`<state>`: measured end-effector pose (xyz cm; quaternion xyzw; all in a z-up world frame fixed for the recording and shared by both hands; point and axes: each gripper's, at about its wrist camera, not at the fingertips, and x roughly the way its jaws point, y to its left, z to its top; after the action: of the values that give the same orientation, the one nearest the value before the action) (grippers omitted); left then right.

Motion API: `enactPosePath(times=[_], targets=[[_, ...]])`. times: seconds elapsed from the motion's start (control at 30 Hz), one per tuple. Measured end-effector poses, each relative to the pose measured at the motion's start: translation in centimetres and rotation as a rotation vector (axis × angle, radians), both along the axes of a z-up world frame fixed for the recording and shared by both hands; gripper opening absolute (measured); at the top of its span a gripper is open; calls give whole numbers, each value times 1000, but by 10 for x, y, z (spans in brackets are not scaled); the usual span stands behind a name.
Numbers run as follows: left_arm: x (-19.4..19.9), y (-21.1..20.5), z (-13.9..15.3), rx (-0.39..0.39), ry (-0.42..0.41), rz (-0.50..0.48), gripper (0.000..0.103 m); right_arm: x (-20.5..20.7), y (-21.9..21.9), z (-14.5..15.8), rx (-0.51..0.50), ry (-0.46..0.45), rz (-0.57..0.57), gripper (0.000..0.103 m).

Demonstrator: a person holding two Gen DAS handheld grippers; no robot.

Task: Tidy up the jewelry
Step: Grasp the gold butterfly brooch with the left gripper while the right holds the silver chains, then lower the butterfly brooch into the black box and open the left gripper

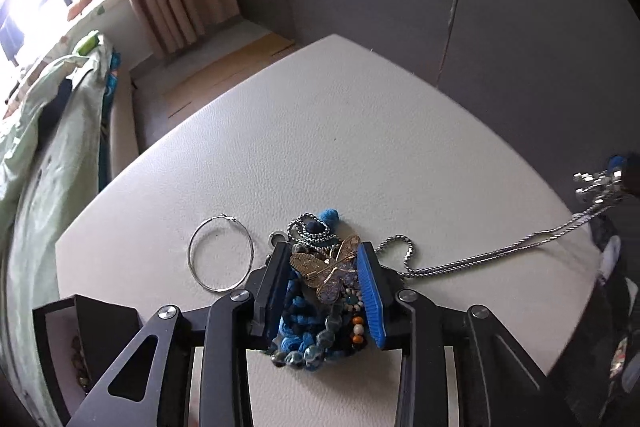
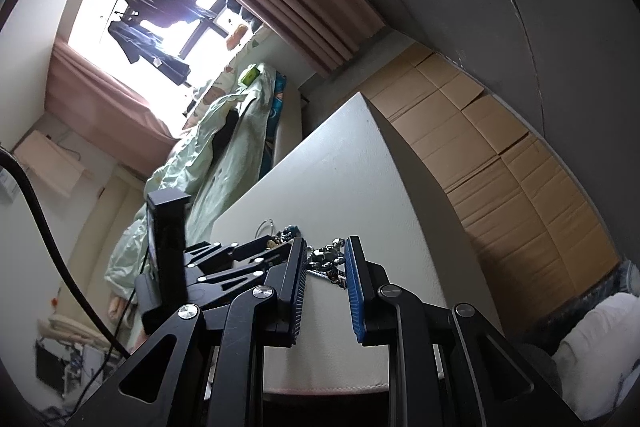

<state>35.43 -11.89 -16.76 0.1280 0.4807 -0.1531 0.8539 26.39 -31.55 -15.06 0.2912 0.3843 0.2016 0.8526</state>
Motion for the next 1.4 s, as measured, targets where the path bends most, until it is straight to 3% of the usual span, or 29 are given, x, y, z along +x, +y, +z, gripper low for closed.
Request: enactPosePath(times=[0.3, 0.47, 0.87, 1.4], targets=[[-10, 16, 27, -50, -45, 5, 36, -2, 9, 5, -7, -13, 20, 21], [-15, 33, 47, -78, -81, 28, 36, -3, 22, 24, -17, -52, 50, 21], [-29, 97, 82, -126, -150, 138, 36, 3, 80, 102, -77, -208, 153, 21], [-48, 177, 81, -203, -143, 289, 36, 4, 157, 206, -194, -393, 250, 21]])
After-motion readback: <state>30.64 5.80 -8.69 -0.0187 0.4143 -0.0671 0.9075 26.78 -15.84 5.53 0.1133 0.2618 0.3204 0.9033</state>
